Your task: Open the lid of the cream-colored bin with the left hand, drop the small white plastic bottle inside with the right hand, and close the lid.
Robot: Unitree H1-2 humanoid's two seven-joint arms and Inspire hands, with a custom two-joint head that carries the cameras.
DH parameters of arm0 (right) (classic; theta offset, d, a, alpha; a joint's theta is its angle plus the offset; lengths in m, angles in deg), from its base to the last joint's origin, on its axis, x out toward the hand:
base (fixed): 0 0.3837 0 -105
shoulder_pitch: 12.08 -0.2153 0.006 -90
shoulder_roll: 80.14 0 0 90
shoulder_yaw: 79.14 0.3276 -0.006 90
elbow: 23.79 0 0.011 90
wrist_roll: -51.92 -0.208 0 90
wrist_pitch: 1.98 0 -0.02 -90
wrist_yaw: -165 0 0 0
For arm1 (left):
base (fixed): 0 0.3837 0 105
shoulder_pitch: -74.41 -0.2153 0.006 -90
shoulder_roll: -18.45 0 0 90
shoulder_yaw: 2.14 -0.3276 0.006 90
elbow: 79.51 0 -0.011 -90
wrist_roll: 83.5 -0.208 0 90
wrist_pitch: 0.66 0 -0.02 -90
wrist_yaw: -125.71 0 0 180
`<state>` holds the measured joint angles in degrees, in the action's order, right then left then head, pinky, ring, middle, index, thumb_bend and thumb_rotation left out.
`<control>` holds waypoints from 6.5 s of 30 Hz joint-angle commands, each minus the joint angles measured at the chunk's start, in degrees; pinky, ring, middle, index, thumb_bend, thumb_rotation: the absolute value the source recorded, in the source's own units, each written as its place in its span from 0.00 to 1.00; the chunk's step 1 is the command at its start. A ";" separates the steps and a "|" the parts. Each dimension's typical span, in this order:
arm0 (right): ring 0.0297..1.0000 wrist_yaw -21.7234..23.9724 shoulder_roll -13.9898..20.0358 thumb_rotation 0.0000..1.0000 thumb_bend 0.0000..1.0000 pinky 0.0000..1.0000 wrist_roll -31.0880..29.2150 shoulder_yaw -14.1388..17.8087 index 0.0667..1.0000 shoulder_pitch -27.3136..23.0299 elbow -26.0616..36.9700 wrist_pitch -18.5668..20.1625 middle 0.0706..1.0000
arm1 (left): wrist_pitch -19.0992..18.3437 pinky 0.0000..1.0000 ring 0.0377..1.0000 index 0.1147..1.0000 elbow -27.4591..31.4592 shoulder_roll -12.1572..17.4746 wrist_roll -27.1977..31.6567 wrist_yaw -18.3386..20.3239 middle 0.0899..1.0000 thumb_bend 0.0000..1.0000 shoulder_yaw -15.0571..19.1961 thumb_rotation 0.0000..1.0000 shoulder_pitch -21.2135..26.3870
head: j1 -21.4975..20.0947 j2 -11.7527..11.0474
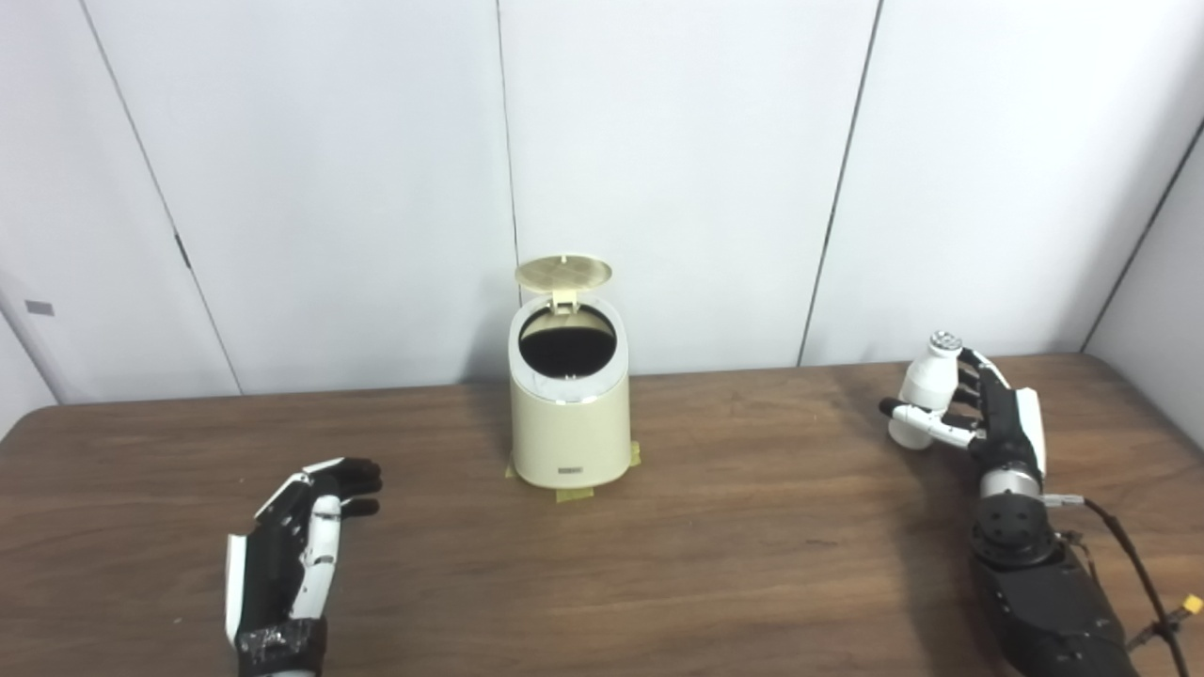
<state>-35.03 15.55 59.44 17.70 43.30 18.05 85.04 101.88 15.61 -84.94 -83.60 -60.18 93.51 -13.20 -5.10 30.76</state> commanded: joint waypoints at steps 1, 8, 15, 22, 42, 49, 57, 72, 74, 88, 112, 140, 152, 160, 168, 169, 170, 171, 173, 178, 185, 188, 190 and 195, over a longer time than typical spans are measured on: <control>0.77 0.66 -0.19 0.22 0.90 0.71 -0.36 -0.11 0.84 -1.50 -0.40 0.05 0.80 | 1.59 0.60 0.63 0.56 2.56 0.21 -0.05 0.36 0.61 0.17 -0.05 0.62 1.11 | -0.03 0.21; 0.79 0.83 -0.58 0.22 0.86 0.73 -0.26 -0.50 0.83 -0.51 1.23 2.33 0.81 | 1.42 0.59 0.63 0.55 3.04 0.27 -0.13 0.38 0.60 0.17 -0.04 0.62 0.86 | 0.14 0.48; 0.77 0.54 -0.93 0.16 0.84 0.70 -0.81 -0.03 0.81 -0.56 1.25 3.29 0.79 | 0.88 0.58 0.63 0.55 3.43 0.37 -0.32 0.44 0.60 0.17 -0.13 0.61 0.68 | 0.29 0.58; 0.66 -1.75 -0.81 0.09 0.58 0.62 0.14 -0.01 0.51 0.37 2.36 1.32 0.65 | 2.01 0.58 0.62 0.55 3.11 0.42 -0.58 0.22 0.60 0.15 0.06 0.57 0.89 | 0.40 0.68; 0.54 -2.02 -0.53 0.00 0.52 0.51 -0.33 0.35 0.43 0.51 0.74 -2.08 0.49 | 2.69 0.57 0.61 0.53 2.30 0.40 -2.12 -0.44 0.58 0.14 0.39 0.63 1.28 | 0.02 0.60; 0.52 -1.15 -0.82 0.00 0.52 0.50 -0.54 -0.12 0.43 0.20 1.53 -7.85 0.49 | 2.63 0.57 0.61 0.53 1.95 0.31 -1.67 -0.18 0.58 0.14 0.20 0.63 1.44 | -0.10 0.39; 0.43 2.27 -3.56 0.00 0.52 0.42 -0.81 -0.97 0.46 2.35 17.39 -6.40 0.45 | 2.65 0.58 0.61 0.53 1.77 0.01 -1.90 -0.17 0.58 0.15 0.00 0.59 1.65 | -0.09 0.36; 0.42 9.28 -10.52 0.00 0.52 0.37 -0.70 -3.80 0.44 1.96 40.46 2.61 0.46 | 3.39 0.58 0.61 0.53 0.29 -1.11 -3.42 -1.09 0.57 0.15 -0.54 0.63 2.78 | 0.51 -0.49; 0.44 9.54 -11.77 0.00 0.52 0.38 -0.18 -4.35 0.44 1.94 43.31 5.10 0.44 | 3.08 0.58 0.60 0.53 0.45 -1.46 -3.67 -1.29 0.57 0.15 -0.59 0.63 2.89 | 0.58 -0.57; 0.41 14.96 -15.74 0.00 0.52 0.33 1.92 -9.60 0.46 1.02 50.49 8.63 0.44 | 2.82 0.59 0.61 0.53 0.45 -2.26 -5.06 -1.73 0.57 0.13 -0.89 0.62 3.53 | 0.95 -1.11; 0.40 13.10 -20.04 0.00 0.52 0.34 7.42 -15.23 0.48 -4.12 31.50 -13.30 0.44 | 2.05 0.58 0.61 0.53 1.71 -2.94 -6.02 -1.77 0.58 0.14 -0.89 0.64 3.14 | 2.64 -0.88; 0.41 -9.65 -17.19 0.00 0.52 0.36 11.46 -26.76 0.46 -13.50 13.61 -23.93 0.45 | 1.66 0.58 0.61 0.53 3.16 -3.33 -7.28 -1.97 0.58 0.14 -1.15 0.67 2.10 | 4.50 -0.93; 0.41 -17.57 -13.81 0.00 0.52 0.35 13.51 -35.62 0.44 -15.26 9.56 -23.94 0.47 | 0.98 0.57 0.61 0.53 4.39 -3.80 -7.24 -2.19 0.58 0.14 -1.68 0.65 1.55 | 5.26 -0.70; 0.40 -19.38 -12.99 0.00 0.52 0.35 13.01 -38.57 0.43 -15.21 8.37 -23.94 0.48 | 1.11 0.57 0.61 0.53 4.25 -3.60 -7.72 -2.60 0.58 0.14 -1.80 0.66 1.56 | 5.22 -0.60; 0.41 -20.91 -12.23 0.00 0.52 0.36 13.83 -40.38 0.43 -15.64 7.35 -23.94 0.48 | 0.95 0.57 0.61 0.53 4.52 -3.60 -7.80 -2.63 0.58 0.14 -2.04 0.68 1.48 | 5.22 -0.60; 0.41 -21.06 -12.20 0.00 0.52 0.36 13.83 -40.52 0.43 -15.71 7.17 -23.94 0.48 | 0.91 0.57 0.61 0.53 4.51 -3.63 -7.76 -2.68 0.58 0.14 -2.04 0.68 1.48 | 5.22 -0.60; 0.41 -21.28 -12.18 0.00 0.52 0.37 13.81 -40.68 0.43 -15.80 6.93 -23.94 0.48 | 0.93 0.57 0.61 0.53 4.42 -3.62 -7.74 -2.70 0.58 0.14 -2.04 0.68 1.49 | 5.22 -0.60; 0.42 -21.45 -12.18 0.00 0.52 0.37 13.77 -40.80 0.43 -15.90 6.71 -23.94 0.47 | 0.98 0.57 0.61 0.53 4.32 -3.59 -7.84 -2.75 0.58 0.14 -2.04 0.68 1.50 | 5.22 -0.60; 0.42 -21.86 -12.15 0.00 0.52 0.38 13.86 -41.12 0.42 -16.04 6.48 -23.94 0.48 | 0.79 0.57 0.61 0.53 4.38 -3.65 -8.20 -2.85 0.58 0.14 -2.09 0.68 1.33 | 5.56 -0.84; 0.41 -22.57 -11.95 0.00 0.52 0.37 13.76 -41.89 0.42 -16.57 6.01 -23.94 0.48 | 1.05 0.57 0.61 0.52 4.40 -3.83 -8.67 -3.12 0.58 0.14 -2.25 0.69 1.11 | 6.04 -0.98; 0.41 -24.11 -11.88 0.00 0.52 0.37 13.46 -42.63 0.42 -17.73 5.29 -23.94 0.48 | 1.26 0.57 0.61 0.53 4.59 -3.64 -7.90 -2.68 0.58 0.14 -2.57 0.69 0.88 | 6.12 -0.82; 0.41 -24.38 -11.94 0.00 0.52 0.37 13.00 -42.67 0.42 -18.24 4.68 -23.94 0.48 | 0.85 0.57 0.61 0.53 4.72 -3.73 -8.05 -2.79 0.58 0.14 -2.61 0.69 0.80 | 6.15 -0.84; 0.41 -24.37 -12.00 0.00 0.52 0.37 12.74 -42.50 0.42 -18.54 4.30 -23.94 0.47 | 0.85 0.57 0.61 0.53 4.72 -3.81 -8.03 -2.86 0.58 0.14 -2.65 0.69 0.82 | 6.27 -0.90; 0.41 -25.45 -11.83 0.00 0.52 0.36 12.92 -43.01 0.43 -19.27 3.65 -23.94 0.47 | 0.63 0.57 0.61 0.53 4.92 -4.06 -8.38 -3.07 0.58 0.14 -2.79 0.68 0.79 | 6.46 -0.98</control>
<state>-58.82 3.31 72.58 -25.42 28.33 21.16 62.51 101.79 17.77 -88.42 -91.20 -62.92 91.06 -13.55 1.32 29.71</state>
